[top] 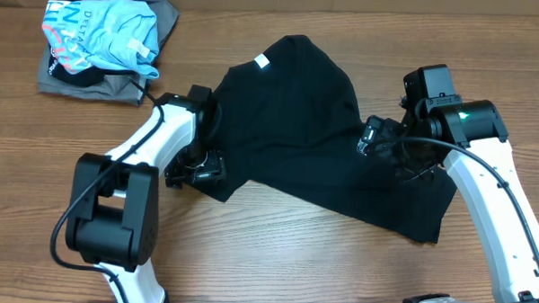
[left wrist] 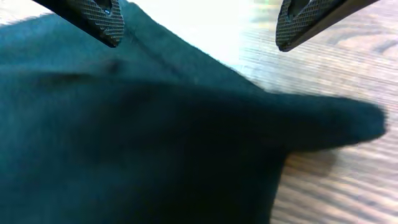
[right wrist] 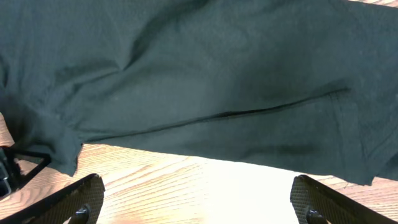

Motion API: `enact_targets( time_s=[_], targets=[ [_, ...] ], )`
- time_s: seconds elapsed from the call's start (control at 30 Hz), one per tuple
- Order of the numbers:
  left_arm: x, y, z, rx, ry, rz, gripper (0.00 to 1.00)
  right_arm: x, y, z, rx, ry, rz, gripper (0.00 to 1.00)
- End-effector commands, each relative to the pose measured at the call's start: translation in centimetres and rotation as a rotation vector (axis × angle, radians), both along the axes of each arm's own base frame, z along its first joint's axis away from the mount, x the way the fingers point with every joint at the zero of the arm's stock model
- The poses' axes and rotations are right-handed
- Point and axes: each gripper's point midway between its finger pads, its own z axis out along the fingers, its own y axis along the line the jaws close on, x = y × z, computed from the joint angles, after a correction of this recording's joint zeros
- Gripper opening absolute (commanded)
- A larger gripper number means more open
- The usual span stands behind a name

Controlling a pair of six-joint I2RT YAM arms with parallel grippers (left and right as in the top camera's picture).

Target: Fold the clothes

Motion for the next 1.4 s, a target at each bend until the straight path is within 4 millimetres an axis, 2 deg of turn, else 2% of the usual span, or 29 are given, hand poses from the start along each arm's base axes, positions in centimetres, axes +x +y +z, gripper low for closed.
enact_targets(
  time_s=[0.0, 0.1, 0.23, 0.37, 0.57, 0.63, 0.7, 0.77, 0.87, 0.93, 1.0, 1.13, 1.23, 1.37],
  targets=[
    [0.3, -0.2, -1.2, -0.009, 0.006, 0.012, 0.84, 0.0, -0.2, 0.0, -0.01, -0.004, 0.0, 1.0],
    [0.6, -0.2, -1.8, -0.01, 0.002, 0.012, 0.83, 0.0, -0.2, -0.1, -0.01, -0.003, 0.0, 1.0],
    [0.4, -0.1, -2.9, -0.005, 0.028, 0.014, 0.7, -0.4, -0.3, -0.1, -0.016, 0.012, 0.0, 1.0],
    [-0.5, -0.1, -3.9, -0.004, 0.073, 0.015, 0.56, -1.2, -1.5, -0.4, -0.077, 0.045, -0.017, 1.0],
    [-1.6, 0.1, -4.5, -0.007, 0.106, 0.018, 0.16, -2.8, -3.8, -0.7, -0.158, 0.12, -0.112, 1.0],
    [-1.7, 0.1, -4.4, -0.006, 0.111, 0.019, 0.05, -3.0, -4.3, -0.9, -0.16, 0.131, -0.13, 1.0],
    [-1.8, 0.1, -4.4, -0.005, 0.115, 0.019, 0.04, -3.2, -5.4, -1.2, -0.175, 0.144, -0.17, 1.0],
    [-1.8, 0.1, -4.4, -0.005, 0.116, 0.019, 0.06, -3.7, -8.3, -2.4, -0.223, 0.176, -0.279, 1.0],
    [-1.8, 0.1, -4.4, -0.006, 0.115, 0.019, 0.04, -4.3, -9.4, -3.9, -0.22, 0.204, -0.314, 1.0],
    [-1.8, 0.1, -4.4, -0.006, 0.115, 0.019, 0.04, -4.8, -9.2, -5.2, -0.195, 0.227, -0.31, 1.0],
    [-1.8, 0.1, -4.4, -0.006, 0.115, 0.019, 0.05, -4.7, -7.9, -6.4, -0.122, 0.227, -0.257, 1.0],
    [-1.8, 0.1, -4.4, -0.006, 0.115, 0.019, 0.04, -4.5, -7.6, -8.5, -0.103, 0.216, -0.282, 0.97],
    [-1.8, 0.1, -4.4, -0.005, 0.116, 0.019, 0.04, -4.0, -7.7, -9.4, -0.098, 0.19, -0.299, 0.91],
    [-1.8, 0.1, -4.4, -0.006, 0.114, 0.02, 0.04, -2.8, -7.9, -10.2, -0.104, 0.132, -0.306, 0.88]
  ],
)
